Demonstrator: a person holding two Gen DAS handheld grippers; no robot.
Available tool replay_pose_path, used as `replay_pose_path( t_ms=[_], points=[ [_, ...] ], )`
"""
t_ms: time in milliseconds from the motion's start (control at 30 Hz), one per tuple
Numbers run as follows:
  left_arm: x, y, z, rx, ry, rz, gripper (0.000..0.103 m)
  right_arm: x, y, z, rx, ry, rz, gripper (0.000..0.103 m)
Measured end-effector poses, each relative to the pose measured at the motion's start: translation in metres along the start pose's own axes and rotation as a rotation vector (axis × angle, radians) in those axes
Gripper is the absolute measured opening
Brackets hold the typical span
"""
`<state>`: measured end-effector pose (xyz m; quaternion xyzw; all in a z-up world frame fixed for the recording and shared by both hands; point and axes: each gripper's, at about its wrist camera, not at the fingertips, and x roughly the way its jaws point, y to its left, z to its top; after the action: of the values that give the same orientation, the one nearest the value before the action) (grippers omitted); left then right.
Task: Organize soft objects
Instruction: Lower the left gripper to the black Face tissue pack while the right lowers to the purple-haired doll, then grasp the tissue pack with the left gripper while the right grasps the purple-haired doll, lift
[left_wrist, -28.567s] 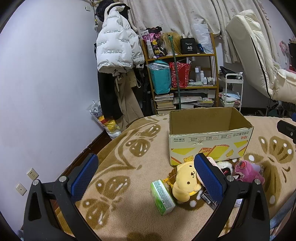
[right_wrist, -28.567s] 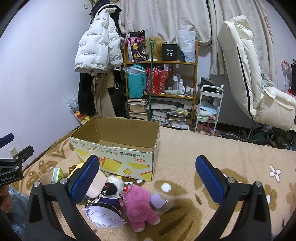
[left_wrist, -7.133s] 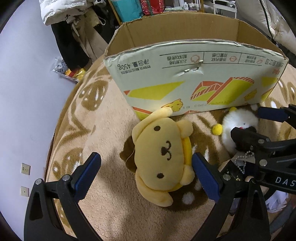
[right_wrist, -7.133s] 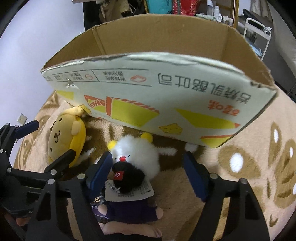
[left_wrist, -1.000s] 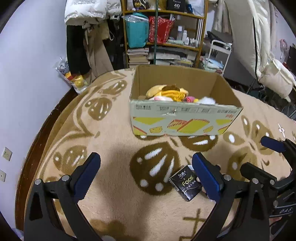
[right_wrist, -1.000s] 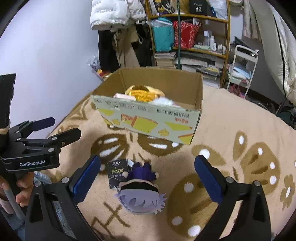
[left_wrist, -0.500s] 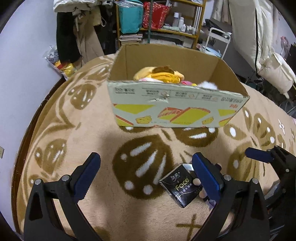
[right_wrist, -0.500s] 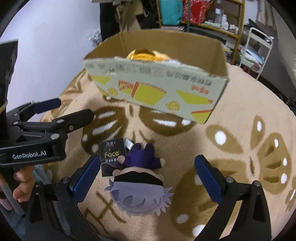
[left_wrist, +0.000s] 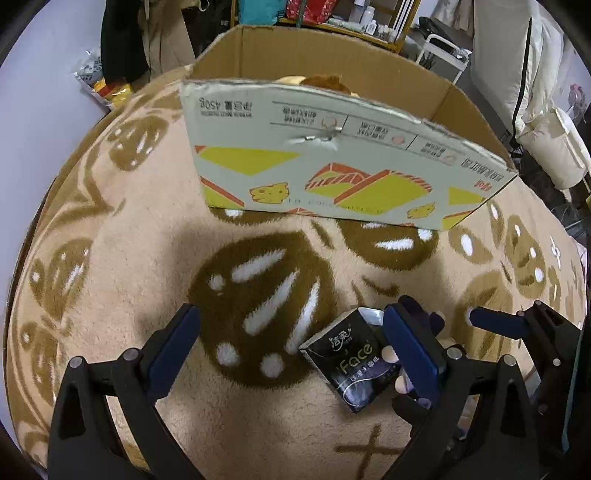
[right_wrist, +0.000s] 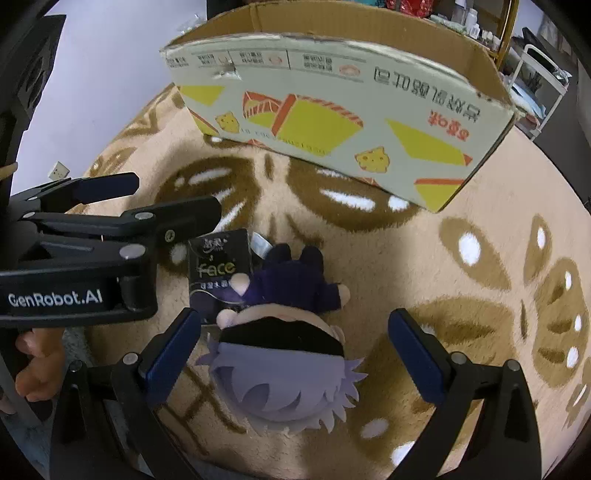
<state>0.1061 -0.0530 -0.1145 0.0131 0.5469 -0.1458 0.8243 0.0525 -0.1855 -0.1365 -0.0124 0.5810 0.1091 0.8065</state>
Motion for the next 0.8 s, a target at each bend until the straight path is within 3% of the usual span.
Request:
replay_pose_path(
  t_ms=[300,800],
  points=[
    [0.014,-0.009,0.000,0.043,0.040,-0.002,0.098,0.011,-0.004,-0.004,0.024,0.063,0.037,0.089],
    [0.038,-0.028,-0.003,0.092,0.120,0.013,0.098,0.026,-0.001,-0.003,0.037,0.126,0.058,0.087]
  ],
)
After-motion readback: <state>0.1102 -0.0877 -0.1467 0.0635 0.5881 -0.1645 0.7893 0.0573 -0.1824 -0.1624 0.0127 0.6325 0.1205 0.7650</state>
